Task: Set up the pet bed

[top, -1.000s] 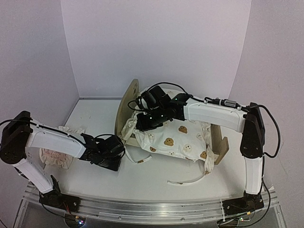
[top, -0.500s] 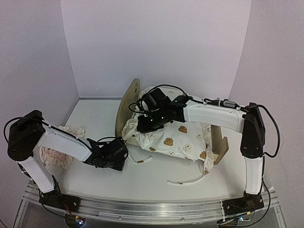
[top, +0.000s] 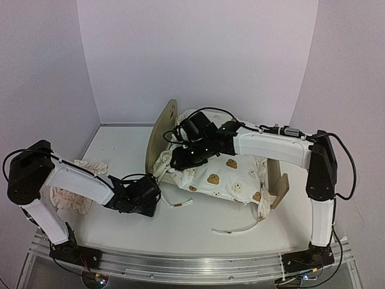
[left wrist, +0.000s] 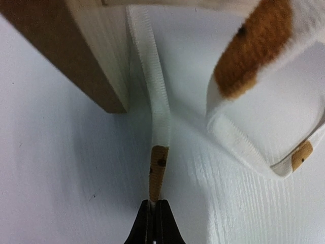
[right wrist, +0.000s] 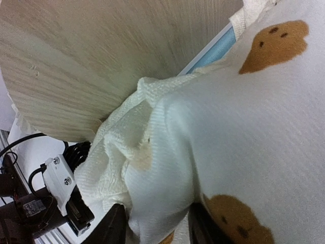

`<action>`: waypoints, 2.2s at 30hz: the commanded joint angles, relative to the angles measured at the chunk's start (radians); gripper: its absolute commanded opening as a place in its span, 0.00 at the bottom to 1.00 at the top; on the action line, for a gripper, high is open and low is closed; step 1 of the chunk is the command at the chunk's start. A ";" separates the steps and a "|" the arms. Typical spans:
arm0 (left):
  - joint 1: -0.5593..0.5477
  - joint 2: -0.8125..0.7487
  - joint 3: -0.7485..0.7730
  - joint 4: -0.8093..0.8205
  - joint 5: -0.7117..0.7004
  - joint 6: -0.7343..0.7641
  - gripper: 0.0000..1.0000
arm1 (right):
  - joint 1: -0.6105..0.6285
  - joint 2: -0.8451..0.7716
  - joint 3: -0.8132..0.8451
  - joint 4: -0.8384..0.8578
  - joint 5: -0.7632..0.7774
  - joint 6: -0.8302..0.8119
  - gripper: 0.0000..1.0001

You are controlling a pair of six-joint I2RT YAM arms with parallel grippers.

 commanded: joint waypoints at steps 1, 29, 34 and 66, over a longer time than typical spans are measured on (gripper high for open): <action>0.003 -0.120 -0.023 -0.182 0.055 -0.093 0.00 | -0.001 -0.073 0.017 -0.001 0.005 -0.012 0.53; -0.076 -0.789 -0.046 -0.607 0.390 -0.295 0.00 | 0.138 -0.044 -0.043 -0.033 -0.225 -0.019 0.63; -0.075 -0.854 0.006 -0.636 0.395 -0.283 0.00 | 0.143 0.009 -0.039 -0.024 -0.131 0.003 0.55; -0.075 -0.837 -0.132 -0.445 0.434 -0.233 0.00 | 0.208 0.184 -0.276 0.223 0.223 -0.191 0.52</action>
